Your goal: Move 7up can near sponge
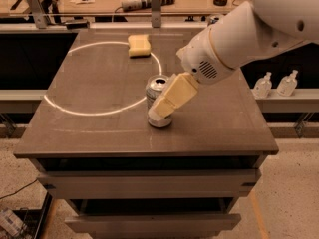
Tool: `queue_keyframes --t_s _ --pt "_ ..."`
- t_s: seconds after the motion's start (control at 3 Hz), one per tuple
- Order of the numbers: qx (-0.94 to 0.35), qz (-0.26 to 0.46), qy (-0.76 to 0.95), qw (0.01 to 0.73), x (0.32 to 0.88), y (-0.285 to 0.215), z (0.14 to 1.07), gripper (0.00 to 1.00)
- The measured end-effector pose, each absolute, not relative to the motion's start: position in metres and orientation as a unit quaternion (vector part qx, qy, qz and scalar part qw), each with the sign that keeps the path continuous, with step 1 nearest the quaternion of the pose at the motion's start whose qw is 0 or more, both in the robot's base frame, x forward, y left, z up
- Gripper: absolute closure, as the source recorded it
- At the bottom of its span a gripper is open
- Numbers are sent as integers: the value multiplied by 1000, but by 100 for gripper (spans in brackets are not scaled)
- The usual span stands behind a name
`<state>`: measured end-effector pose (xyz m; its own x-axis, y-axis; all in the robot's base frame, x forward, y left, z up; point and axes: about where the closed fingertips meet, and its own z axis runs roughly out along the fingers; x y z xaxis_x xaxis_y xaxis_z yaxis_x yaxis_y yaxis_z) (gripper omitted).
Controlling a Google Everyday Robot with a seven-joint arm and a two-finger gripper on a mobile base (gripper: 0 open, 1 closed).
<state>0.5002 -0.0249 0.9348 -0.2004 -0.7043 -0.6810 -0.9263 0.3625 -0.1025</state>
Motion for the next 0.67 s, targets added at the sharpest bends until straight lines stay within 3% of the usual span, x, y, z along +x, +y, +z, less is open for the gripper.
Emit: queue_keyframes --t_s 0.67 --pt "-535 188 749 343 507 -6 914 0"
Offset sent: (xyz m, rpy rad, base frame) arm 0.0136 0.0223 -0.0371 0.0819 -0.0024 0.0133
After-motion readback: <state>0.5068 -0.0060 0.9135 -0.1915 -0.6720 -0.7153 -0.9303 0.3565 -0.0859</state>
